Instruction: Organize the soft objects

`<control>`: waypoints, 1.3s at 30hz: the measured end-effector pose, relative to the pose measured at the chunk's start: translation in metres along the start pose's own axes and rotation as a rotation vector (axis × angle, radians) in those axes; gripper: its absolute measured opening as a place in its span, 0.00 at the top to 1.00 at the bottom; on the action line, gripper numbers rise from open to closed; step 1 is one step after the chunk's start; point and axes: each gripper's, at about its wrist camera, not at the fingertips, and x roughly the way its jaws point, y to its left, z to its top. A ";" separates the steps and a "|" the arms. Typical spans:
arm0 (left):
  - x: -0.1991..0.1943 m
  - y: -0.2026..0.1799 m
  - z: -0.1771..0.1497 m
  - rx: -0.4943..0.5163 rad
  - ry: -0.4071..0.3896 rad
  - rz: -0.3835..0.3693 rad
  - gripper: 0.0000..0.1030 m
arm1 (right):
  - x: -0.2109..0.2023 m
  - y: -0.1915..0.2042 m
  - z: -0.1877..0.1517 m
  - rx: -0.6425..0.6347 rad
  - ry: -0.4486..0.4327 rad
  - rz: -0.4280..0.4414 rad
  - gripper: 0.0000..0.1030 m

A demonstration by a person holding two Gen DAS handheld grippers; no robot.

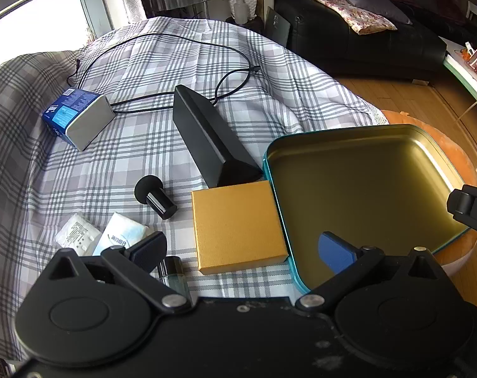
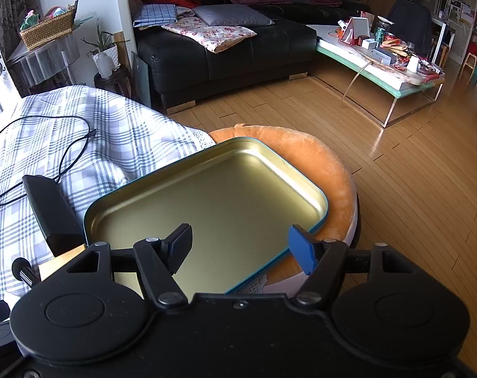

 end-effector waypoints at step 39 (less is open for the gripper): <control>0.001 0.000 0.001 -0.008 0.017 -0.012 0.00 | 0.002 0.003 -0.002 -0.008 0.005 0.004 0.37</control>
